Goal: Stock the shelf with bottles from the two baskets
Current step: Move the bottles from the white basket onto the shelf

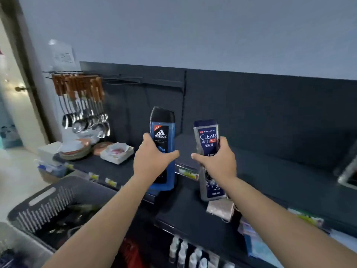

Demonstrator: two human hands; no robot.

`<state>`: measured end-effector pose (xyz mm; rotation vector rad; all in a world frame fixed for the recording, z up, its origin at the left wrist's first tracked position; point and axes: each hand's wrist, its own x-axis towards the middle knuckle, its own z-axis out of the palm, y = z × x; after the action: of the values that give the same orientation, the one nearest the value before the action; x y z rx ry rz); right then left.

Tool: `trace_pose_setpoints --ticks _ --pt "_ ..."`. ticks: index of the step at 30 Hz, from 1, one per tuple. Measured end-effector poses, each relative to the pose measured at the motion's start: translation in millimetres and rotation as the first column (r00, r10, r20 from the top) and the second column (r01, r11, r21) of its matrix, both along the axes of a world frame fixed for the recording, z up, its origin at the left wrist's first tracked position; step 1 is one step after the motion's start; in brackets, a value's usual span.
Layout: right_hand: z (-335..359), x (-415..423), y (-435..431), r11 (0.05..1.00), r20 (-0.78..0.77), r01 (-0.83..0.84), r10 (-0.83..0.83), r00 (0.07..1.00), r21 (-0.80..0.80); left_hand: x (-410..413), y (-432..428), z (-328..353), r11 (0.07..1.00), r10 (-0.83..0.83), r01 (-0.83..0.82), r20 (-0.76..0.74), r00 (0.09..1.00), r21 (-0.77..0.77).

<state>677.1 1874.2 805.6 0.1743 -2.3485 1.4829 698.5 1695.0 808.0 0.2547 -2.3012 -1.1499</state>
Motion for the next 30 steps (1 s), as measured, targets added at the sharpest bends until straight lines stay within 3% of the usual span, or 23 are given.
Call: trace_pose_setpoints --ticks 8,16,24,30 --pt "11 26 216 0.917 -0.066 0.397 -0.395 0.916 0.023 -37 218 8 0.952 -0.307 0.307 -0.022 0.952 0.005" --pt "6 54 354 0.768 -0.071 0.641 -0.639 0.766 0.004 -57 363 2 0.841 -0.540 0.539 0.004 0.842 -0.052" --pt "-3 35 451 0.636 -0.012 0.771 -0.771 0.636 -0.017 -106 482 -23 0.751 -0.660 0.661 0.041 0.750 0.004" --pt "-8 7 500 0.578 0.037 0.815 -0.815 0.579 -0.040 -139 557 -53 0.733 -0.679 0.681 0.078 0.730 0.011"
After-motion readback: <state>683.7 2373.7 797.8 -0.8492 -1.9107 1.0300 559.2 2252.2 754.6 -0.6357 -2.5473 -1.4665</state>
